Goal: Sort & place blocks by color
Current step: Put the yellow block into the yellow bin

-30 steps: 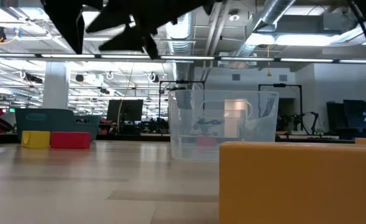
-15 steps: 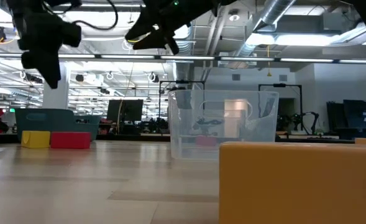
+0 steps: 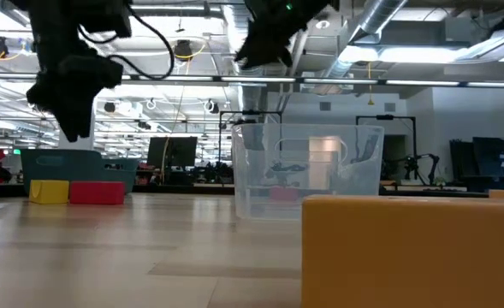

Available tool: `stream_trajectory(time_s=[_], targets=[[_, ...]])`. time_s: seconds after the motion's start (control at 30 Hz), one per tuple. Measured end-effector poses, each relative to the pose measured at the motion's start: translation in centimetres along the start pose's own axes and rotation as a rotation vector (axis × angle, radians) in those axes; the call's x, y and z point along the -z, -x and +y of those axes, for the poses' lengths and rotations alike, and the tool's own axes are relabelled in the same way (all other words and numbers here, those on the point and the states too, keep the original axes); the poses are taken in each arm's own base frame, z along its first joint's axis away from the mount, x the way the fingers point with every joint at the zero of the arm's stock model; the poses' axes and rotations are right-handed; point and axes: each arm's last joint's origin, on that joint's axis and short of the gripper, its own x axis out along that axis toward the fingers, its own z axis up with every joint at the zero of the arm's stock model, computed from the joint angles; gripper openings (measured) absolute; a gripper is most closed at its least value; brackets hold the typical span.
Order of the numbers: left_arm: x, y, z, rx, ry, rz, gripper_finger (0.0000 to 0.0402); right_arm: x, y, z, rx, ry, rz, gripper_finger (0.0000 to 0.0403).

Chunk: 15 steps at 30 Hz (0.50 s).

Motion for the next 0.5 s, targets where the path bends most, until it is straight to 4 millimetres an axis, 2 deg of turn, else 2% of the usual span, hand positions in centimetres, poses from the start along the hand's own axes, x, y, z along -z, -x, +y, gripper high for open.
stream_trajectory(time_s=[0.2, 0.37, 0.5], targets=[[0.1, -1.7, -1.3, -0.012, 0.004, 0.135, 0.0222, 3.2, 1.0, -1.5, 0.018, -0.046, 0.072, 0.0167], [0.4, -2.5, -1.4, -0.104, -0.012, 0.191, 0.0222, 5.3, 1.7, -1.1, 0.005, -0.065, 0.123, 0.0164], [0.6, -3.3, -1.1, -0.191, -0.047, 0.21, 0.0222, 6.1, 1.9, -0.9, -0.002, -0.067, 0.129, 0.0164]])
